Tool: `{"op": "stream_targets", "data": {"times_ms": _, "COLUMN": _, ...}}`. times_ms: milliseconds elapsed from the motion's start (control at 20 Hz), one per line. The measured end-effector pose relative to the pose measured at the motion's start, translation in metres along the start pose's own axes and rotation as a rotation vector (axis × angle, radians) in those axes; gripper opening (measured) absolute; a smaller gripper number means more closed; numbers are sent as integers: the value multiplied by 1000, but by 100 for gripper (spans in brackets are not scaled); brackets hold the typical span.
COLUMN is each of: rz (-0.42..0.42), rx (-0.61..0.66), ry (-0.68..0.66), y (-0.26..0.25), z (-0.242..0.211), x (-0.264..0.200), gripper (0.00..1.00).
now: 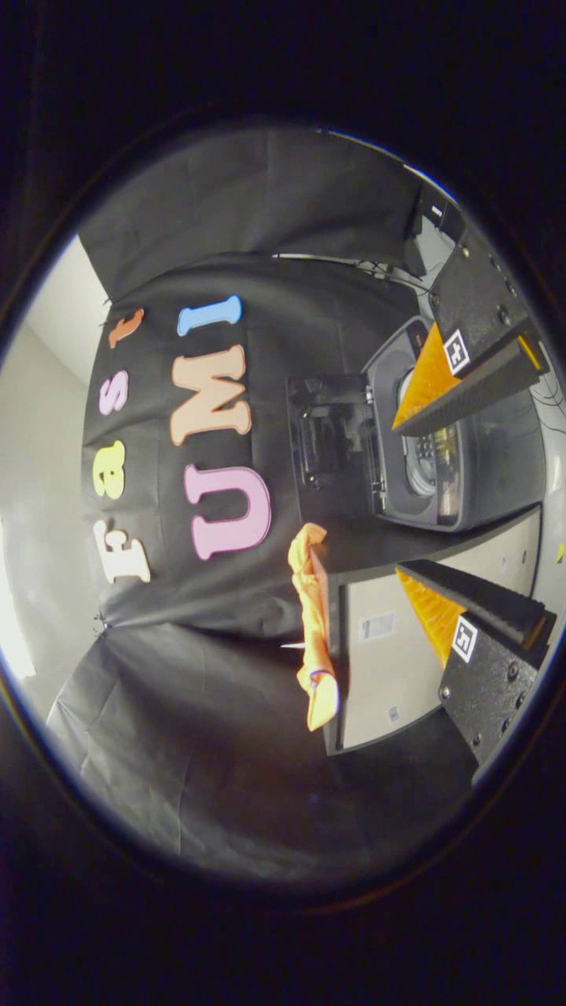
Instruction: Put the clothes into the washing machine and then close the washing machine lid.
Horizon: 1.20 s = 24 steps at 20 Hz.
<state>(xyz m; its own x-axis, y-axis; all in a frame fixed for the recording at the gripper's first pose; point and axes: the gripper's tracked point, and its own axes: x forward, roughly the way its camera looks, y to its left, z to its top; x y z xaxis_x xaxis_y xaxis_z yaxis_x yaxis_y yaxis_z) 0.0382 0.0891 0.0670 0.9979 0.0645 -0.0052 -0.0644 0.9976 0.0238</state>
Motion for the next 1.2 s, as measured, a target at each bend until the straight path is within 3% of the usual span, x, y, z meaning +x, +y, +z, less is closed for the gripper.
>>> {"op": "stream_targets", "data": {"times_ms": 150, "rz": 26, "rx": 68, "ry": -18, "y": 46, "z": 38, "x": 27, "gripper": 96}}
{"op": "stream_targets", "data": {"times_ms": 250, "rz": 92, "rx": 116, "ry": -27, "y": 86, "z": 64, "x": 46, "gripper": 96}}
{"op": "stream_targets", "data": {"times_ms": 550, "rz": 113, "rx": -6, "ry": -18, "y": 158, "z": 106, "x": 121, "gripper": 96}}
{"op": "stream_targets", "data": {"times_ms": 950, "rz": 147, "rx": -56, "ry": 197, "y": 233, "z": 71, "x": 217, "gripper": 97}}
{"op": "stream_targets", "data": {"times_ms": 1200, "rz": 114, "rx": -89, "ry": 362, "y": 247, "z": 35, "x": 264, "gripper": 98}}
